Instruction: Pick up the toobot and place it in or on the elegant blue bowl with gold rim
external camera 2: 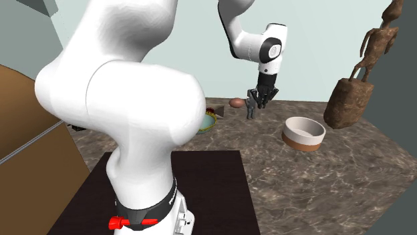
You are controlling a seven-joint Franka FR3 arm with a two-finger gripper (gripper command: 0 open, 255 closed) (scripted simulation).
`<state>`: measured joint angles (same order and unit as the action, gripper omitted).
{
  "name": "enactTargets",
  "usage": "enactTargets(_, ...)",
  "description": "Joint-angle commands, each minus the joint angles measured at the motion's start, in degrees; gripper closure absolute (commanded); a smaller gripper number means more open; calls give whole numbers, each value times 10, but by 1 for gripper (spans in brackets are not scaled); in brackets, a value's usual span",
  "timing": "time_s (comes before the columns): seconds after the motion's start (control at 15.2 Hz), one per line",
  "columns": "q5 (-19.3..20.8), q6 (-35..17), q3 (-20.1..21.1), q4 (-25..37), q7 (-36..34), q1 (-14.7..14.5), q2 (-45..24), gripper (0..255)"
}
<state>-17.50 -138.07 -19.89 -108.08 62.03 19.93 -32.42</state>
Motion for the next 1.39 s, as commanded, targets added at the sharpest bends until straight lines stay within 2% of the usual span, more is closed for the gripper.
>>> enactTargets(0.0,6,10,-4,-2,-4,-4,12,255)
enactTargets(1.12,48,101,-31,14,-33,-23,92,255)
enactTargets(1.32,67,77,-31,-52,-68,-56,139,255)
